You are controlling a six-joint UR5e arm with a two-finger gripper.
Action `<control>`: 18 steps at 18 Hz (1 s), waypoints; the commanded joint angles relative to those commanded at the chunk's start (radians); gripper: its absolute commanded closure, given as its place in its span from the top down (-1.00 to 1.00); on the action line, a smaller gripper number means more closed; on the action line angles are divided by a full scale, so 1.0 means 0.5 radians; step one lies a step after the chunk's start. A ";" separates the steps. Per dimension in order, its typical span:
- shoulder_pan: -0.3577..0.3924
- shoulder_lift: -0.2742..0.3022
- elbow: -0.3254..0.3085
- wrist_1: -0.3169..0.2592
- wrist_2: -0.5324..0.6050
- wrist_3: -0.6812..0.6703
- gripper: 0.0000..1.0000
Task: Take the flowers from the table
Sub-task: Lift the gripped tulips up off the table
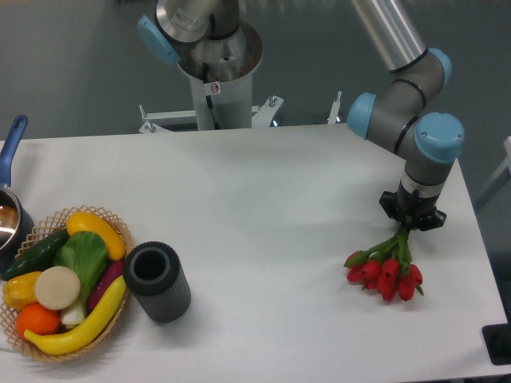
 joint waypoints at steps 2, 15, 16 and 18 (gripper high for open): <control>0.006 0.067 0.000 -0.006 0.003 -0.009 -1.00; -0.006 0.157 0.347 -0.518 0.015 -0.025 -1.00; -0.006 0.178 0.341 -0.525 0.015 -0.022 -1.00; -0.015 0.197 0.334 -0.531 0.015 -0.022 -1.00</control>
